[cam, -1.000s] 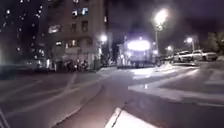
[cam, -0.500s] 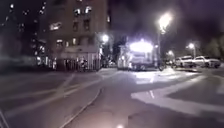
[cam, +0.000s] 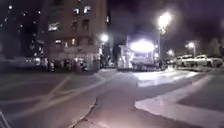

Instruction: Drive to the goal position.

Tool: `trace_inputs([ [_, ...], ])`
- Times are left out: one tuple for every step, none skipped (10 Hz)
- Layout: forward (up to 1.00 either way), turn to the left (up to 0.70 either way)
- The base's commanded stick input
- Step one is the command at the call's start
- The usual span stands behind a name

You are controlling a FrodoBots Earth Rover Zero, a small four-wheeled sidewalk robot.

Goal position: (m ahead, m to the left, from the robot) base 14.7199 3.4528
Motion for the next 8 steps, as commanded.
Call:
trace_inputs([
  [0.7, 0.0],
  [0.7, 0.0],
  [0.7, 0.0],
  [0.7, 0.0],
  [0.7, 0.0],
  [0.7, 0.0],
  [0.7, 0.0],
  [0.7, 0.0],
])
